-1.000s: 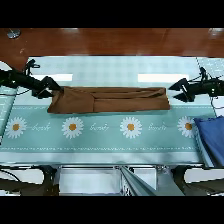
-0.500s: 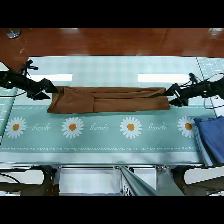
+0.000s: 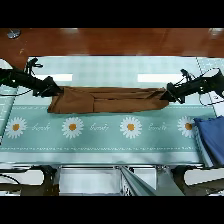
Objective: Fold the shirts.
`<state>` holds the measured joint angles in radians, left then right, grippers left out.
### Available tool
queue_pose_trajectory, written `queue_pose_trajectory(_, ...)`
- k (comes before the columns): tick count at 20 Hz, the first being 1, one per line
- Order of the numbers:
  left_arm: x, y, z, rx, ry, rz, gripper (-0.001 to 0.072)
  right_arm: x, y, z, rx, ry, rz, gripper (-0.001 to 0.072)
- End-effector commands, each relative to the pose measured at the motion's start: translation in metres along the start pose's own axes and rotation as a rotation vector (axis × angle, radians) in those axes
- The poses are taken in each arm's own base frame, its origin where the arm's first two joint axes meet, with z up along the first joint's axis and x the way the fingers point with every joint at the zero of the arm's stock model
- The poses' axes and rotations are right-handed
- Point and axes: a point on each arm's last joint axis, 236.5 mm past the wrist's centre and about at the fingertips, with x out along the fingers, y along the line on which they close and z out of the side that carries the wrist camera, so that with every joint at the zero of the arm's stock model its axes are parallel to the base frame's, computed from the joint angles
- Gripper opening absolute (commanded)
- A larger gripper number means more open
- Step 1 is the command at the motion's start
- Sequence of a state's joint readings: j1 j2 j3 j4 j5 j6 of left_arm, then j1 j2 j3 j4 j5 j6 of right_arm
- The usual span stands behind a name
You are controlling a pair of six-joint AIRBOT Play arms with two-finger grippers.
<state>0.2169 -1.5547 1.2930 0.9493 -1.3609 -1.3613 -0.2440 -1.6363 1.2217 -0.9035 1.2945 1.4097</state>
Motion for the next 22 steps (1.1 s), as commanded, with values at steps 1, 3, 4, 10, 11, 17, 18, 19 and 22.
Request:
queue_pose_trajectory(1,-0.002,-0.035,-0.021,0.113,0.074,-0.114,0.0033,-0.038,0.014,0.000,-0.079,-0.084,-0.030,0.0022)
queue_pose_trajectory(3,-0.002,-0.064,-0.030,0.208,0.084,-0.164,0.0032,-0.070,0.025,-0.013,-0.158,-0.161,-0.077,0.0022)
queue_pose_trajectory(4,0.001,-0.076,-0.031,0.243,0.073,-0.159,0.0032,-0.083,0.035,-0.024,-0.196,-0.199,-0.084,0.0021)
queue_pose_trajectory(10,0.074,-0.209,-0.039,0.413,-0.092,-0.160,0.0030,-0.146,0.085,-0.101,-0.336,-0.423,-0.059,0.0022)
queue_pose_trajectory(11,0.094,-0.237,-0.047,0.460,-0.130,-0.174,0.0030,-0.152,0.090,-0.114,-0.346,-0.437,-0.054,0.0022)
queue_pose_trajectory(17,0.216,-0.319,-0.148,0.492,-0.041,-0.218,0.0031,-0.176,0.109,-0.145,-0.393,-0.513,-0.038,0.0022)
queue_pose_trajectory(18,0.233,-0.325,-0.169,0.494,0.003,-0.214,0.0030,-0.176,0.109,-0.146,-0.392,-0.509,-0.036,0.0022)
queue_pose_trajectory(19,0.250,-0.330,-0.192,0.517,0.054,-0.213,0.0030,-0.175,0.111,-0.147,-0.391,-0.508,-0.030,0.0022)
queue_pose_trajectory(22,0.278,-0.340,-0.256,0.607,0.213,-0.203,0.0031,-0.177,0.115,-0.145,-0.393,-0.519,-0.014,0.0022)
